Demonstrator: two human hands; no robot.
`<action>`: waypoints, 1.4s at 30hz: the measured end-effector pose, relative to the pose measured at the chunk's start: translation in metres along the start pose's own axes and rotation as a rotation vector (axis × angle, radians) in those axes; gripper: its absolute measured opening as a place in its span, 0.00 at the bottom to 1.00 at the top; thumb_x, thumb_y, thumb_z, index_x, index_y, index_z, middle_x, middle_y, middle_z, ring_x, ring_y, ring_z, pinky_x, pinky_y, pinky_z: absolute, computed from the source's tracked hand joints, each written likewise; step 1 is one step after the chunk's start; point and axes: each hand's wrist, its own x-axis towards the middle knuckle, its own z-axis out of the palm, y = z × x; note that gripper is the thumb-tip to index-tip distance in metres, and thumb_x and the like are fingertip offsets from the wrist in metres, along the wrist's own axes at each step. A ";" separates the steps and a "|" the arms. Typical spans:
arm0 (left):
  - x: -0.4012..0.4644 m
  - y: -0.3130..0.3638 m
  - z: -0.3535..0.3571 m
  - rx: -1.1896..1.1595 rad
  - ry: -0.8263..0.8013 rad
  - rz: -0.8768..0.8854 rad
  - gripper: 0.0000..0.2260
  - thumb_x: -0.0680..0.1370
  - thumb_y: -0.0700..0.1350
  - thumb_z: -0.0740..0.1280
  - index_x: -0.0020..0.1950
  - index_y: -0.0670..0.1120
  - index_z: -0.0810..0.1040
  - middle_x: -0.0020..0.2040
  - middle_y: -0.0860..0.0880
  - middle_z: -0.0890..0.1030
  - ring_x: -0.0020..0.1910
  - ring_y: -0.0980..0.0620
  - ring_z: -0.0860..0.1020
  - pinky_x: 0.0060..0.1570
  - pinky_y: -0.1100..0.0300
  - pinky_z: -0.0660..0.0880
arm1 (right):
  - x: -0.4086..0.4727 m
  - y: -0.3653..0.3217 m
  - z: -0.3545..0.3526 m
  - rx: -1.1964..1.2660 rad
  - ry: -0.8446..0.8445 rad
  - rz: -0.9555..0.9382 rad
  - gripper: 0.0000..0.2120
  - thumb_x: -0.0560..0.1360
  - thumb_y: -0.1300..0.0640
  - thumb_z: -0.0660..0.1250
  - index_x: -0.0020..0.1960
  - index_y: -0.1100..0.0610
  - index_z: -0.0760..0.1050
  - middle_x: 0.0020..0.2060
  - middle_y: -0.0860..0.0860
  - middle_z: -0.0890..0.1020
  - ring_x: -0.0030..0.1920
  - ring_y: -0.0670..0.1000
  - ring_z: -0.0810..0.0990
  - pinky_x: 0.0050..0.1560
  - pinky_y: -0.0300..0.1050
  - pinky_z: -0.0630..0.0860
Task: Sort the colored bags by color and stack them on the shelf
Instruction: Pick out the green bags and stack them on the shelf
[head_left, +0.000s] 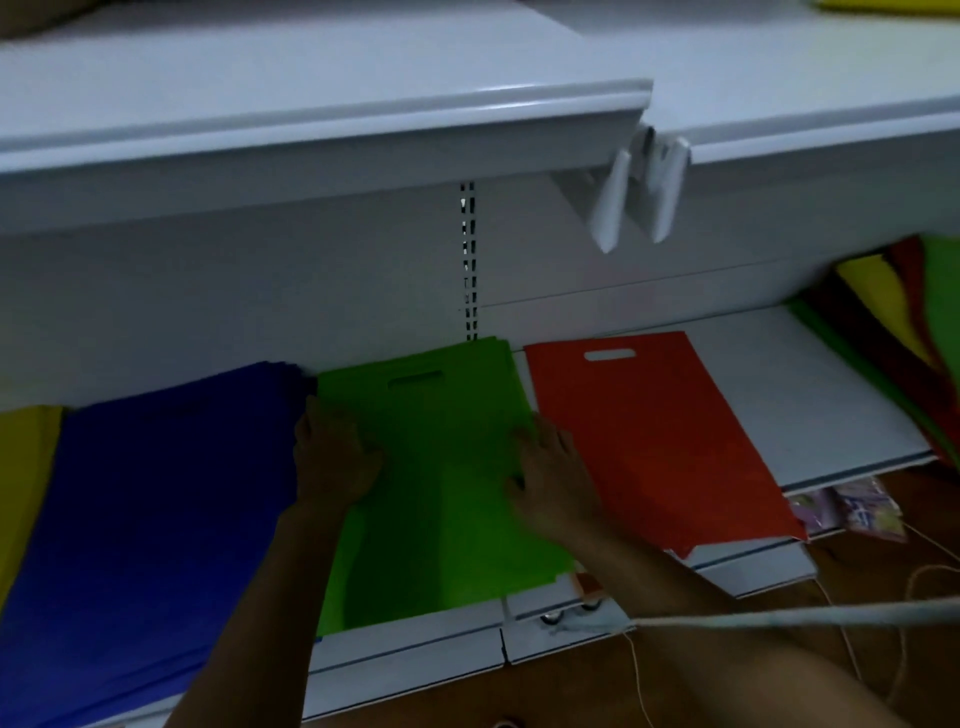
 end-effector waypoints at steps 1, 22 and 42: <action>-0.002 0.008 -0.002 -0.021 0.031 0.022 0.28 0.76 0.48 0.69 0.73 0.43 0.64 0.78 0.41 0.47 0.75 0.37 0.48 0.72 0.41 0.54 | -0.001 0.005 -0.006 0.004 0.031 -0.005 0.29 0.78 0.53 0.64 0.76 0.55 0.58 0.77 0.55 0.55 0.76 0.57 0.53 0.74 0.51 0.57; -0.076 0.463 0.116 -0.196 -0.009 0.552 0.26 0.77 0.61 0.63 0.71 0.51 0.69 0.72 0.49 0.69 0.69 0.48 0.68 0.69 0.47 0.65 | -0.066 0.342 -0.177 0.017 0.269 0.221 0.33 0.80 0.40 0.54 0.79 0.53 0.48 0.79 0.54 0.48 0.78 0.57 0.49 0.75 0.52 0.50; -0.110 0.650 0.267 -0.358 -0.350 0.327 0.25 0.80 0.50 0.65 0.74 0.45 0.63 0.72 0.45 0.67 0.67 0.45 0.69 0.53 0.58 0.66 | -0.087 0.576 -0.268 0.042 0.299 0.655 0.38 0.78 0.35 0.53 0.79 0.56 0.46 0.76 0.67 0.49 0.77 0.65 0.45 0.75 0.61 0.46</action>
